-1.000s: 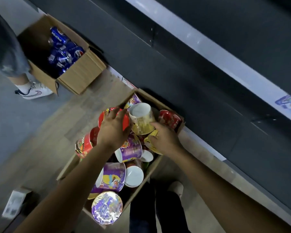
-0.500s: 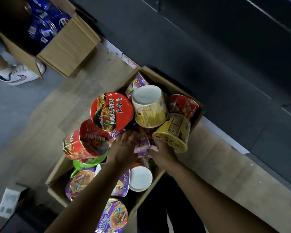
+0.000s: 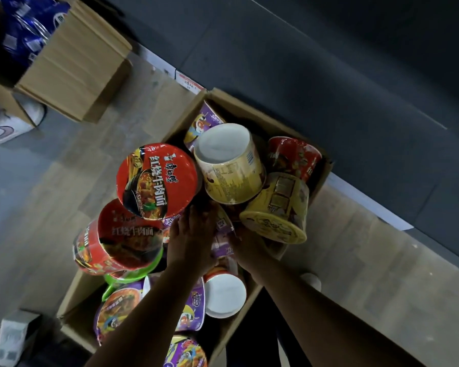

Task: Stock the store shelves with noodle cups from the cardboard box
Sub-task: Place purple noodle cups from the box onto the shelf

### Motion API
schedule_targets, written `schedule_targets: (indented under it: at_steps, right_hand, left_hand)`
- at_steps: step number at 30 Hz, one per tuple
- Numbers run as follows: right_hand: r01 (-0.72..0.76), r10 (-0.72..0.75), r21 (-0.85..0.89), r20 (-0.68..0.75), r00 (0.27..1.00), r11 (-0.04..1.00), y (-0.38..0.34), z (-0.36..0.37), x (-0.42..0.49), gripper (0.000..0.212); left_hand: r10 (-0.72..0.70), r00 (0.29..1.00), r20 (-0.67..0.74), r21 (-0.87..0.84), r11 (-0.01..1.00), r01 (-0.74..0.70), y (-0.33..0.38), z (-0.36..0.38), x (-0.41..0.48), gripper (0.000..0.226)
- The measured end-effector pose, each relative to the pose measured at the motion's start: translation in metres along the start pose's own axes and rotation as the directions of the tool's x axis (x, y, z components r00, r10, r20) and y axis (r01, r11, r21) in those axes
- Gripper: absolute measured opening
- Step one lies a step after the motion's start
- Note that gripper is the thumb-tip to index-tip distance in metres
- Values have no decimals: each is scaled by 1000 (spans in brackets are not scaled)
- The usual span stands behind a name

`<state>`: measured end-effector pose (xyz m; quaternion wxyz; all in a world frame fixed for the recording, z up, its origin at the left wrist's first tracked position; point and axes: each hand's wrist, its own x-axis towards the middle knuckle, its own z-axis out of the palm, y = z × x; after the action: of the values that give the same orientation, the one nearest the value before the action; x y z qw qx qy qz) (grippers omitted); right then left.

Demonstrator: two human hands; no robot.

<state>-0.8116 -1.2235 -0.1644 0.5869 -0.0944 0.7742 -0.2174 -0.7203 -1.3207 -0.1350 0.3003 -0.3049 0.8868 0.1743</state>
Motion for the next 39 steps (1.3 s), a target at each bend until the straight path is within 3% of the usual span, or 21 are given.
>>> schedule_targets:
  at_steps: [4,8,13,16,20,27,34,39]
  right_hand:
    - [11,-13,-33,-57,998,999,5,0,-4,24]
    - [16,-8,89,-96,995,996,9,4,-16,22]
    - [131,-125,37,-134,983,991,-7,-11,-50,26]
    - [235,-219,84,-171,961,968,-22,-27,-78,25]
    - [401,-352,168,-259,899,901,-45,-52,-119,32]
    - [331,-305,54,-276,912,942,-76,-110,-178,20]
    - [438,-387,35,-408,827,898,-128,-166,-247,27]
    - [523,-448,-27,-555,701,852,-169,-201,-295,39]
  left_hand:
    - [-6,1000,-24,18,1000,6,1,6,-5,123]
    - [1,994,-114,-13,1000,-3,3,7,-18,121]
    - [-46,990,-130,-43,998,41,11,-7,-41,126]
    - [-102,987,-123,-140,987,85,22,-22,-58,129]
    - [-123,983,-139,-297,952,78,39,-46,-78,117]
    - [-87,964,-252,-498,865,-53,78,-116,-107,120]
    - [-53,956,-289,-537,836,-116,106,-224,-130,122]
    - [-41,891,-452,-592,761,-265,113,-300,-152,115]
